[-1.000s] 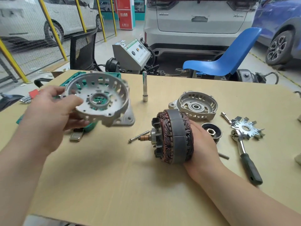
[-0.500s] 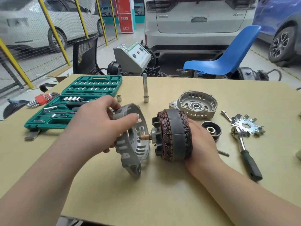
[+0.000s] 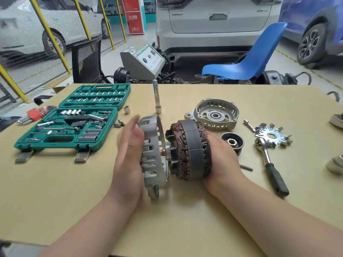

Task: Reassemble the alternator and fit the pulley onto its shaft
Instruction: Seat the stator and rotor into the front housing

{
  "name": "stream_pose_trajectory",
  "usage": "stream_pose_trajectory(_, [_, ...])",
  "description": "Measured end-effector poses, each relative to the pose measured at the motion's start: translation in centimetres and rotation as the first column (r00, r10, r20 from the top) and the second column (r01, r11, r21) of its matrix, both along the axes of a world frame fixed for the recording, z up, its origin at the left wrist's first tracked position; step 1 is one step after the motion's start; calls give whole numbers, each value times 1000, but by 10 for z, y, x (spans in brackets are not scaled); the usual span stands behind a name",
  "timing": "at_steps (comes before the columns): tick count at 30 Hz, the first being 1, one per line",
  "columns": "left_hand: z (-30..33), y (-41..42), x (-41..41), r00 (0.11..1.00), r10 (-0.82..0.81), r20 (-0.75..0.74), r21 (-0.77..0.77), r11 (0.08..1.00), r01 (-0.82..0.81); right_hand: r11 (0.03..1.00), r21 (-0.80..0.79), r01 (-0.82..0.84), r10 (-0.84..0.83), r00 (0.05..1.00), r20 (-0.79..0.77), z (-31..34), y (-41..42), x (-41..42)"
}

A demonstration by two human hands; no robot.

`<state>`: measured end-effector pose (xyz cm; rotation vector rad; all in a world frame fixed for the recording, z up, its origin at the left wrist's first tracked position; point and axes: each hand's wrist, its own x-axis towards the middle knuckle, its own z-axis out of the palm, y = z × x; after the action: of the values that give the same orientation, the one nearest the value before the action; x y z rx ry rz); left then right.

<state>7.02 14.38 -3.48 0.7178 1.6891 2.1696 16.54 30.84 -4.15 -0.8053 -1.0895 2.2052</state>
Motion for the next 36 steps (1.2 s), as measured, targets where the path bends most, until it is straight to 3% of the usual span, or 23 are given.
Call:
stream_pose_trajectory(3, [3,11,5,980,-196,31,42,980,194,995,-97,-10,7,999,-31,4,-2,1])
stream_pose_trajectory(7, [5,24,18,964,-264,15,8,965,264,976,-219,-6,-8,998,-65,12,-4,3])
stream_pose_trajectory(19, [4,35,32,995,-99,-32,45,994,101,949,-315,-33,5,996,-90,24,-13,7])
stream_pose_trajectory(26, [0,34,33,991,-117,-56,54,991,120,923,-383,-46,17,997,-77,24,-10,17])
stream_pose_trajectory(32, [-2,34,34,986,-128,-109,109,984,140,946,-322,-31,5,997,-81,19,-7,17])
stream_pose_trajectory(36, [3,34,37,965,-211,156,281,946,161,989,-6,149,-149,985,-92,26,-12,17])
